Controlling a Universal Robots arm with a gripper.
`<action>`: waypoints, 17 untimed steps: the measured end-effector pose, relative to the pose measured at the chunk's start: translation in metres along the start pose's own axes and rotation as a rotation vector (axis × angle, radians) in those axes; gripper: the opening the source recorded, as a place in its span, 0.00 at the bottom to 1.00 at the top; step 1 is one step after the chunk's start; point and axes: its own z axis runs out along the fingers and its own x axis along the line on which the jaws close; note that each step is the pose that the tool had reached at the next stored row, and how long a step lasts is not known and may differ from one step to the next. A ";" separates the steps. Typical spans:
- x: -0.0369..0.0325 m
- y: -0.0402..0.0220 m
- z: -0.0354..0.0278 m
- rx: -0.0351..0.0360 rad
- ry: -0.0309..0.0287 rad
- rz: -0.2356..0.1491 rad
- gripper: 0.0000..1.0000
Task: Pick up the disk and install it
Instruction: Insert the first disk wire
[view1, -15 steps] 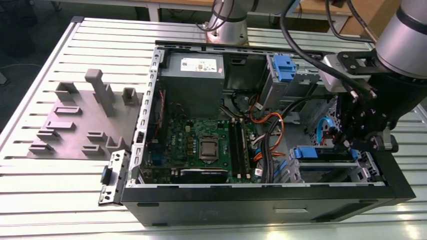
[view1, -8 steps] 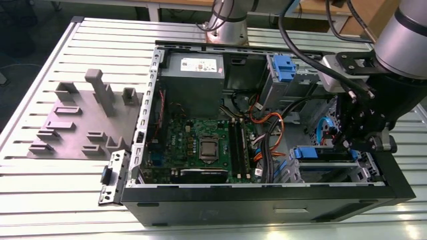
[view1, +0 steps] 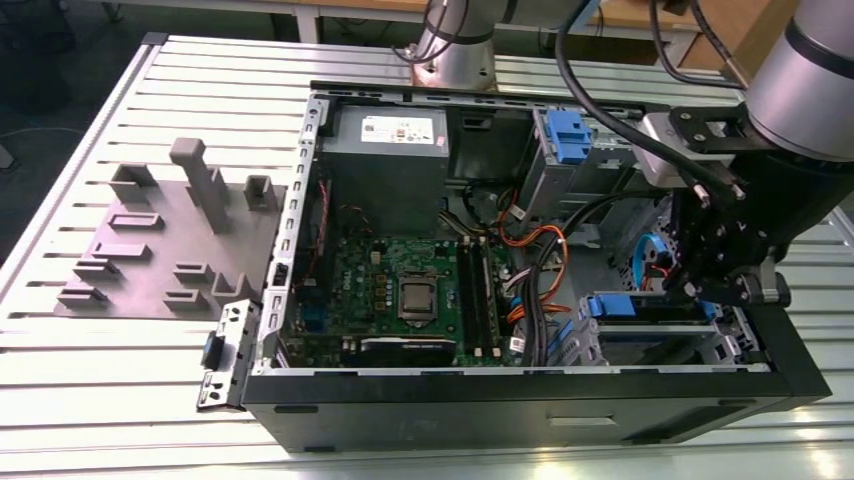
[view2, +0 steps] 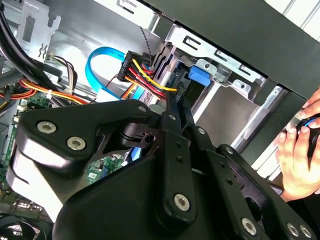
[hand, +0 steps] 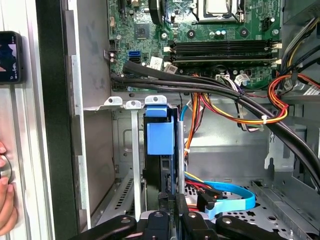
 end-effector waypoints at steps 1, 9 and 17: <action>0.0000 0.0000 0.0003 0.0001 0.0001 0.000 0.16; -0.0002 0.0006 0.0057 0.0002 0.0012 0.000 0.16; -0.0003 0.0004 0.0041 -0.0001 -0.0025 0.000 0.18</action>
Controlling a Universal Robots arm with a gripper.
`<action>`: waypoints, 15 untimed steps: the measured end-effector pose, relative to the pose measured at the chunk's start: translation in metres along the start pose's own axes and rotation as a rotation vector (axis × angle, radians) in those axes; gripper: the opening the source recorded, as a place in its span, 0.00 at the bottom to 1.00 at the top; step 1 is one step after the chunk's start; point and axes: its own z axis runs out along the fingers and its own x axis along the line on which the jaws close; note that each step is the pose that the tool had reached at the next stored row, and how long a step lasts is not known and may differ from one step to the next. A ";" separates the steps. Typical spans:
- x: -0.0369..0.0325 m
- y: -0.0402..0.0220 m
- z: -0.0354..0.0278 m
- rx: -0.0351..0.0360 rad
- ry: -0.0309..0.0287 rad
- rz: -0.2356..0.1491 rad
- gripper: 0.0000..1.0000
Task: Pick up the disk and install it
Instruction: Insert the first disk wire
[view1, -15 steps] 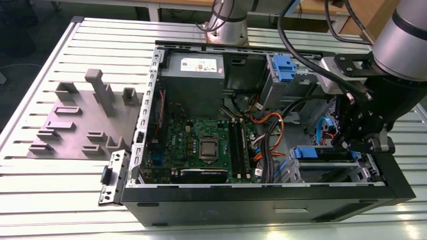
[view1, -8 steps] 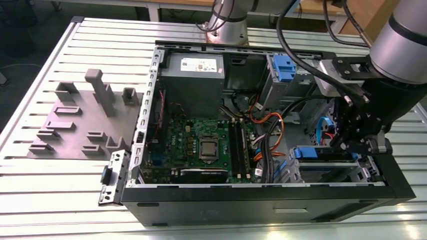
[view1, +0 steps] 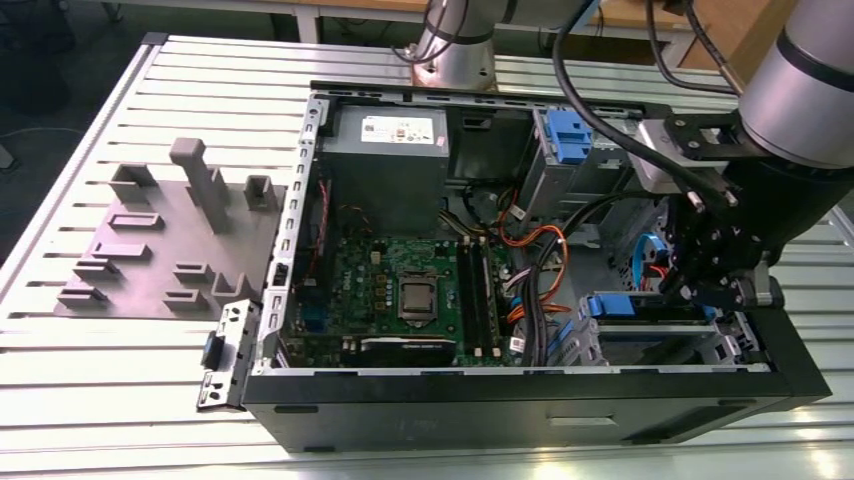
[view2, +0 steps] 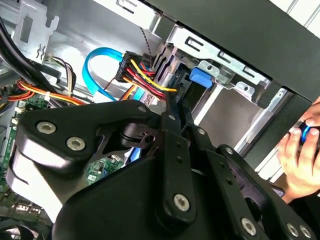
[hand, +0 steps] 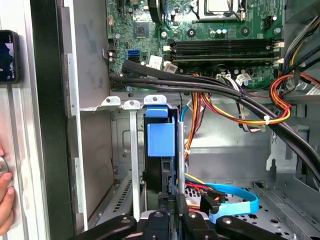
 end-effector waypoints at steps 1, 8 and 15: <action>0.0002 -0.0003 -0.0028 0.0000 0.0008 0.000 0.18; 0.0006 -0.0011 -0.0115 -0.0010 0.0018 0.000 0.16; 0.0006 -0.0012 -0.0116 -0.0014 0.0020 0.000 0.11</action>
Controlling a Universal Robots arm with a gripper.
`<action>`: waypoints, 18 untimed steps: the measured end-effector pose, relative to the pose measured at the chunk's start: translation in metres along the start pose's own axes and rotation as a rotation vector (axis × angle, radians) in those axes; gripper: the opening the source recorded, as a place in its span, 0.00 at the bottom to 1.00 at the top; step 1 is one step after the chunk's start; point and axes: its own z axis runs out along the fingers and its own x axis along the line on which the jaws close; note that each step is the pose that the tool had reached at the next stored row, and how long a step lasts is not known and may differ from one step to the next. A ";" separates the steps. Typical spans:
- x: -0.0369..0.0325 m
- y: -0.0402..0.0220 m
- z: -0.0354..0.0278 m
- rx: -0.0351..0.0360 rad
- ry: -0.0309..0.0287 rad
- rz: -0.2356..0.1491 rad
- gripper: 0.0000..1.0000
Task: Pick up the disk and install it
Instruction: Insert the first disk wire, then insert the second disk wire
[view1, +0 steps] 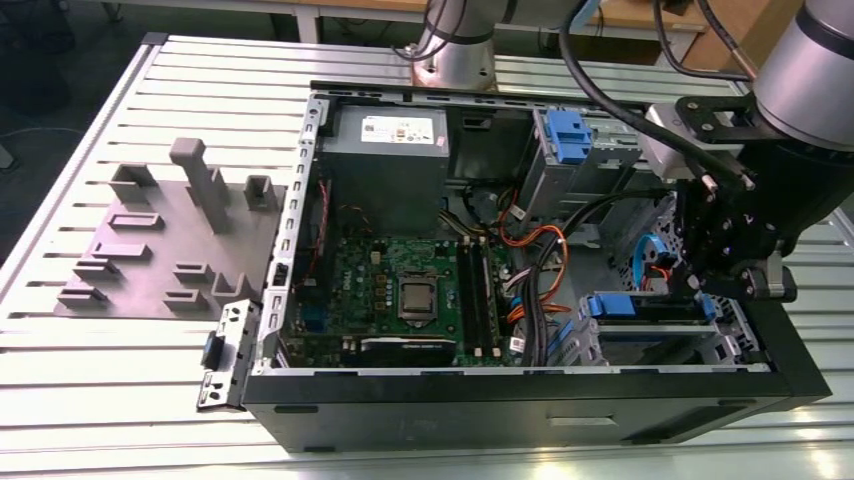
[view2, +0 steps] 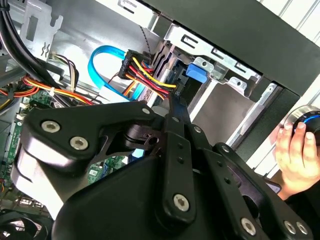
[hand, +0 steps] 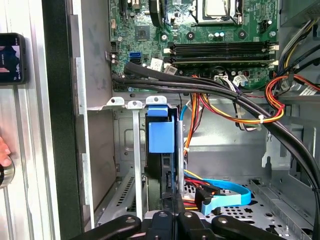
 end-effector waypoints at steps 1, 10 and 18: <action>0.0000 0.0000 0.0000 -0.0002 0.0000 0.000 0.11; 0.0000 0.0000 0.0000 -0.0010 0.0000 0.000 0.11; 0.0007 0.0097 -0.0009 -0.0011 0.0000 0.000 0.11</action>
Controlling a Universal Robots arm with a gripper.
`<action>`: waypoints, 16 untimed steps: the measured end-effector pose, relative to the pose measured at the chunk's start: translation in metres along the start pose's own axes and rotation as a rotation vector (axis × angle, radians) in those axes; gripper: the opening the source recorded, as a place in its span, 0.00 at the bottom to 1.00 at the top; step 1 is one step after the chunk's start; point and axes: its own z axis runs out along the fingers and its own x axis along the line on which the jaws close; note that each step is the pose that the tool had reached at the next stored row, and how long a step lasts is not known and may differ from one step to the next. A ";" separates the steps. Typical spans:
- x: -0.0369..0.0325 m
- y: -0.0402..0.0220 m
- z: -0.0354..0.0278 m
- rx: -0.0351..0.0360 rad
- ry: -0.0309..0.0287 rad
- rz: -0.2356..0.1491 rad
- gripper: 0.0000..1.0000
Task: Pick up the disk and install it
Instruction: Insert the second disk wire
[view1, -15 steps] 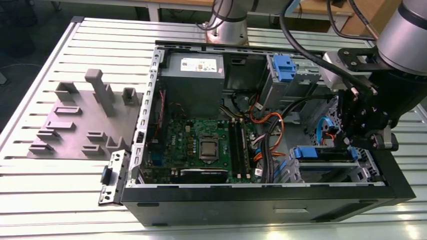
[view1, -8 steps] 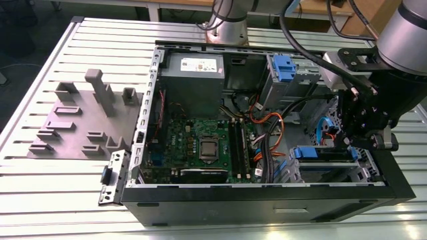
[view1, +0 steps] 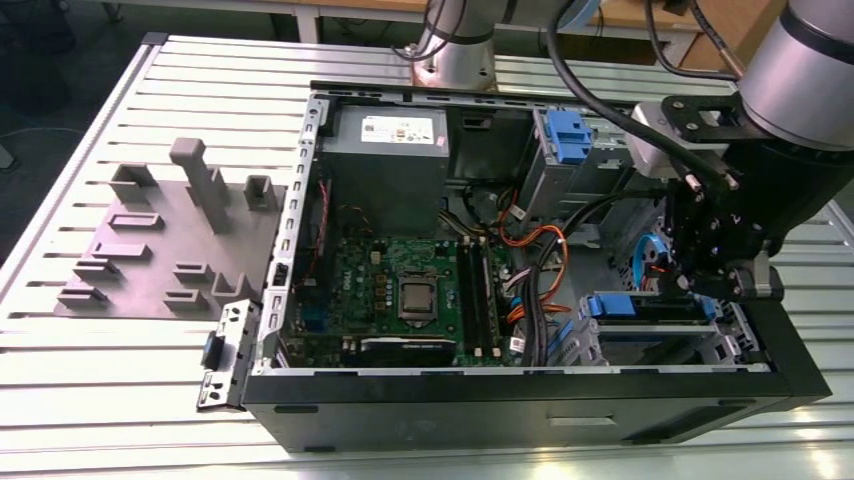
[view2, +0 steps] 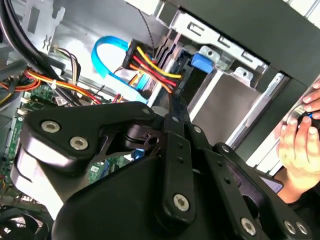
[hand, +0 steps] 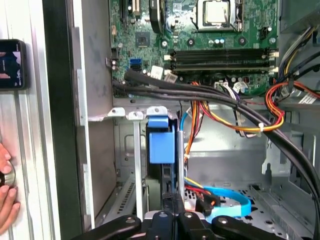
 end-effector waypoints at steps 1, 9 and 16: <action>0.0000 0.0000 0.0000 0.0000 -0.0001 0.000 0.11; 0.0004 -0.0011 -0.0116 -0.0076 -0.0001 0.000 0.11; -0.0018 -0.0016 -0.0171 -0.0326 -0.0001 -0.001 0.11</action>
